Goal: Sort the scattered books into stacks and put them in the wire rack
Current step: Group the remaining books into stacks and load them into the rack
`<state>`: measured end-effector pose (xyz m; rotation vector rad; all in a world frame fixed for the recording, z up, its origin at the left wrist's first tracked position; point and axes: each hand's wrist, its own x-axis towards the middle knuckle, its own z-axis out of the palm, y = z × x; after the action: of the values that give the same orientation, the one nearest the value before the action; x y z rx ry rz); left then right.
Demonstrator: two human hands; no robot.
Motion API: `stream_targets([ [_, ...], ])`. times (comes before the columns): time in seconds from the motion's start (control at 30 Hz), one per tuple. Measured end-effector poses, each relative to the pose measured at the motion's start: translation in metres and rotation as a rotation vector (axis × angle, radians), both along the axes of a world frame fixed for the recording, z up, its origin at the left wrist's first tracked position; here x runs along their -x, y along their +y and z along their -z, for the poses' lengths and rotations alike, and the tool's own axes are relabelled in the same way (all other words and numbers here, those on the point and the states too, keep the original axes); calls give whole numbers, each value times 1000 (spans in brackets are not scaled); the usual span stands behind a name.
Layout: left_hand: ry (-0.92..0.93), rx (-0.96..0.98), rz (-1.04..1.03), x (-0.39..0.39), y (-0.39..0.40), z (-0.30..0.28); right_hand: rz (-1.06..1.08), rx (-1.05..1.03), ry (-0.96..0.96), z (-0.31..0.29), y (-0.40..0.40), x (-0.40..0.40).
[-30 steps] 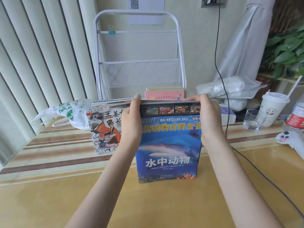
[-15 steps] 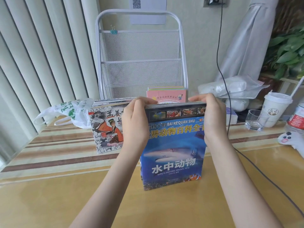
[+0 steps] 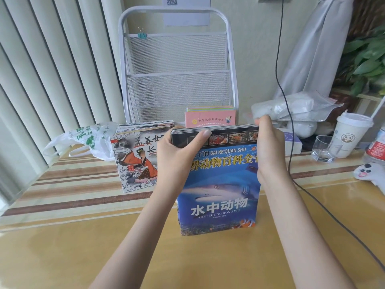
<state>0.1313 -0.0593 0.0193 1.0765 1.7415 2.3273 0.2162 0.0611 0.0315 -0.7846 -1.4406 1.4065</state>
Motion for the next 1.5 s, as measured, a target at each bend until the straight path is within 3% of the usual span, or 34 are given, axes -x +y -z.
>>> stream_targets([
  [0.2, -12, 85, -50, 4, -3, 18, -1, -17, 9, -1, -2, -3],
  [0.63, -41, 75, -112, 2, 0, 24, -43, -39, 50, 1, 2, -3],
  [0.9, -76, 64, -81, 11, 1, 36, -240, 3, 110, 49, 15, -7],
  [1.1, -133, 221, -110, 6, -4, 94, -355, -131, 80, 92, 24, -3],
  [1.27, -47, 336, -282, 6, -4, 98, -225, -140, 87, 98, 22, 10],
  [1.4, -5, 686, -253, 24, -23, 92, -192, -109, -78, 111, 18, 22],
  [1.5, -87, 879, -167, 39, -42, 89, -241, -122, -250, 126, 15, 32],
])
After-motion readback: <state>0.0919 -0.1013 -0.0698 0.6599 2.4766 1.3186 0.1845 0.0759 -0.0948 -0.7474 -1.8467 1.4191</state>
